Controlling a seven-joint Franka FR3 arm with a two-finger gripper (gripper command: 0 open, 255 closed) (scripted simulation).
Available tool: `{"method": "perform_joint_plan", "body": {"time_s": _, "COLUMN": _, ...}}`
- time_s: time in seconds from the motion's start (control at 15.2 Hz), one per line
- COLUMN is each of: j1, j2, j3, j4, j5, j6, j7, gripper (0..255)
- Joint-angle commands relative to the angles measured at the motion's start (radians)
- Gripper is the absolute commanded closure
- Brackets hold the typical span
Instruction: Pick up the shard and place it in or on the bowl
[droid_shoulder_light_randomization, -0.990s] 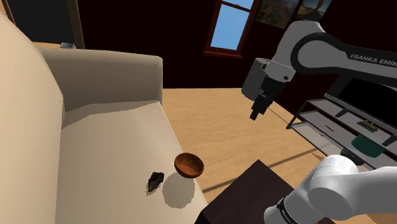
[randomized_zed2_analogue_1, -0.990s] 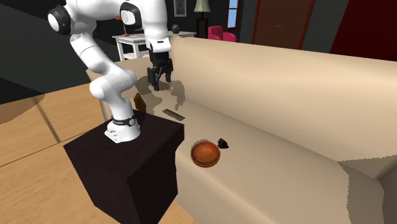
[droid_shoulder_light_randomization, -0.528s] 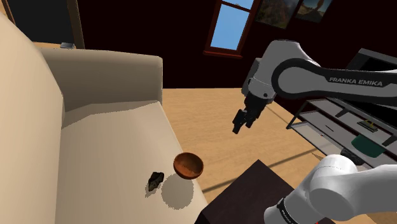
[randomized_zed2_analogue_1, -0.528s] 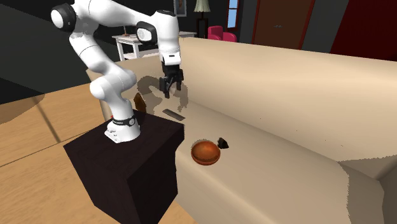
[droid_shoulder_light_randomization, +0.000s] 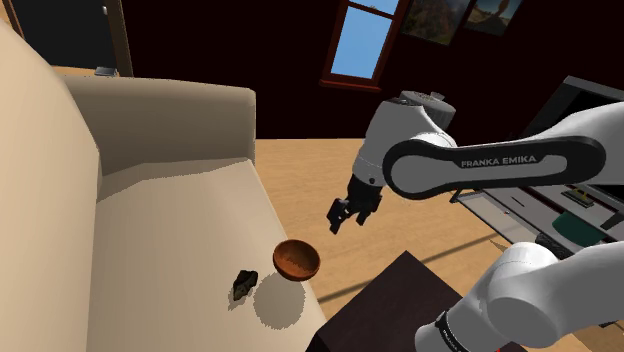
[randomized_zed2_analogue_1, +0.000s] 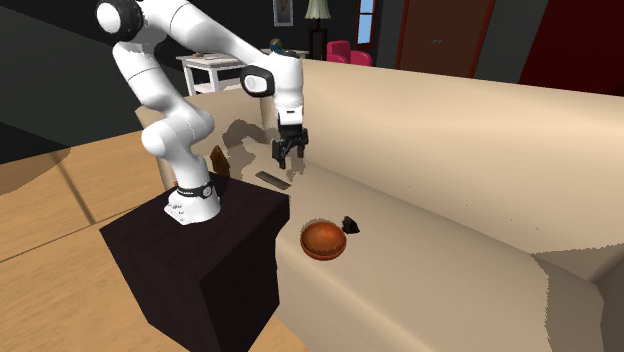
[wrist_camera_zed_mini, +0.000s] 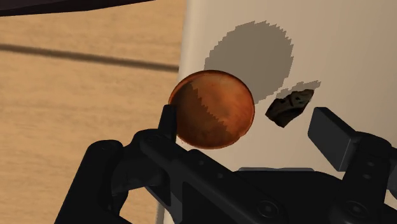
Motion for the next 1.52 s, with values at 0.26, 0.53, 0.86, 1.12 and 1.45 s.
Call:
{"method": "perform_joint_plan", "body": {"time_s": 0.26, "j1": -0.014, "j2": 0.230, "j3": 0.130, "j4": 0.033, "j5": -0.011, "j6": 0.215, "j7": 0.215, "gripper": 0}}
{"method": "perform_joint_plan", "body": {"time_s": 0.53, "j1": -0.039, "j2": 0.410, "j3": 0.203, "j4": 0.091, "j5": -0.099, "j6": 0.337, "j7": 0.397, "gripper": 0}}
{"method": "perform_joint_plan", "body": {"time_s": 0.86, "j1": -0.030, "j2": 0.654, "j3": 0.219, "j4": 0.203, "j5": -0.316, "j6": 0.441, "j7": 0.682, "gripper": 0}}
{"method": "perform_joint_plan", "body": {"time_s": 1.12, "j1": 0.050, "j2": 0.837, "j3": 0.151, "j4": 0.324, "j5": -0.473, "j6": 0.478, "j7": 0.885, "gripper": 0}}
{"method": "perform_joint_plan", "body": {"time_s": 1.45, "j1": 0.167, "j2": 1.043, "j3": 0.052, "j4": 0.504, "j5": -0.570, "j6": 0.493, "j7": 1.056, "gripper": 0}}
